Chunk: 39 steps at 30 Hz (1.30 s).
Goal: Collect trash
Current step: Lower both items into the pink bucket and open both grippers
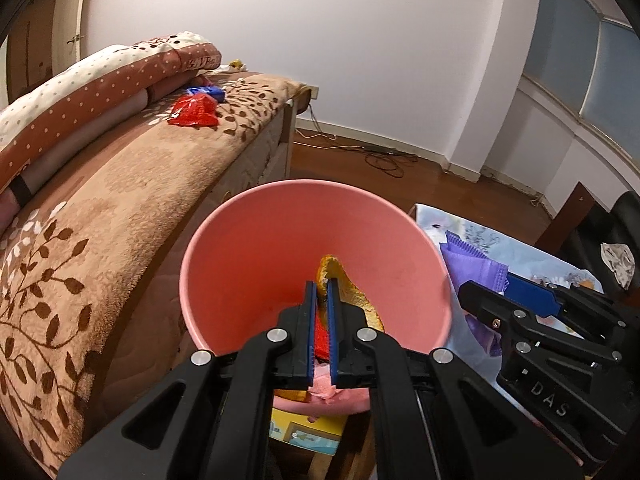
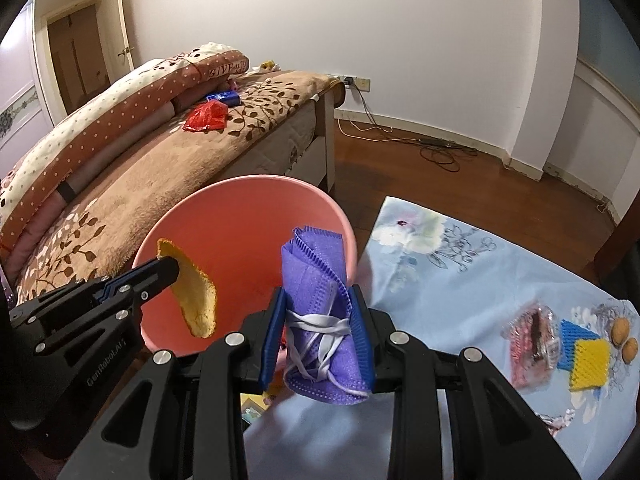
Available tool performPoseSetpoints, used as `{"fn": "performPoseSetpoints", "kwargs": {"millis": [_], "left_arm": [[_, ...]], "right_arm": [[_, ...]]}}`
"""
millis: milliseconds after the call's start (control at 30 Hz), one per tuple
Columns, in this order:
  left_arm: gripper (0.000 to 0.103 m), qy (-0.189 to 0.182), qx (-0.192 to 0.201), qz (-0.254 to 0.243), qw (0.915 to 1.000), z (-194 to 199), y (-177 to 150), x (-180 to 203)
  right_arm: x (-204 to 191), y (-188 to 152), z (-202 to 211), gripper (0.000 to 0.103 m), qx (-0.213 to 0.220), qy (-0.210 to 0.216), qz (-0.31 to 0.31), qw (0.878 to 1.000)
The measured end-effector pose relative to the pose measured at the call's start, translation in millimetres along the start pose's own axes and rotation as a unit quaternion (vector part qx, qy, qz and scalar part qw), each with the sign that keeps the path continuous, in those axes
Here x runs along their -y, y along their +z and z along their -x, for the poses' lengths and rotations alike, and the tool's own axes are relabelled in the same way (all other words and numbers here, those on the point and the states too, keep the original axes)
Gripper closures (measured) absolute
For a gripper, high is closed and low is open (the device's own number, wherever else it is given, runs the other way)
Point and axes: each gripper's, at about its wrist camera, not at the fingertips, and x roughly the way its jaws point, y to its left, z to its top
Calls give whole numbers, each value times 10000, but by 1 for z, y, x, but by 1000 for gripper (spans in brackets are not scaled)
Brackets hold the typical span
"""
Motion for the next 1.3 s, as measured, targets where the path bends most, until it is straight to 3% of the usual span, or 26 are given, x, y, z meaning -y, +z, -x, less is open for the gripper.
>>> {"fn": "performPoseSetpoints", "kwargs": {"millis": [533, 1000, 1133, 1300], "left_arm": [[98, 267, -153, 211, 9993, -20, 1, -21], [98, 391, -194, 219, 9988, -23, 1, -23], [97, 409, -253, 205, 9986, -25, 1, -23], [74, 394, -191, 222, 9988, -21, 2, -23]], "right_arm": [[-20, 12, -31, 72, -128, 89, 228, 9996], [-27, 15, -33, 70, -96, 80, 359, 9993], [-27, 15, -31, 61, -42, 57, 374, 9993], [-27, 16, -27, 61, 18, 57, 382, 9993]]}}
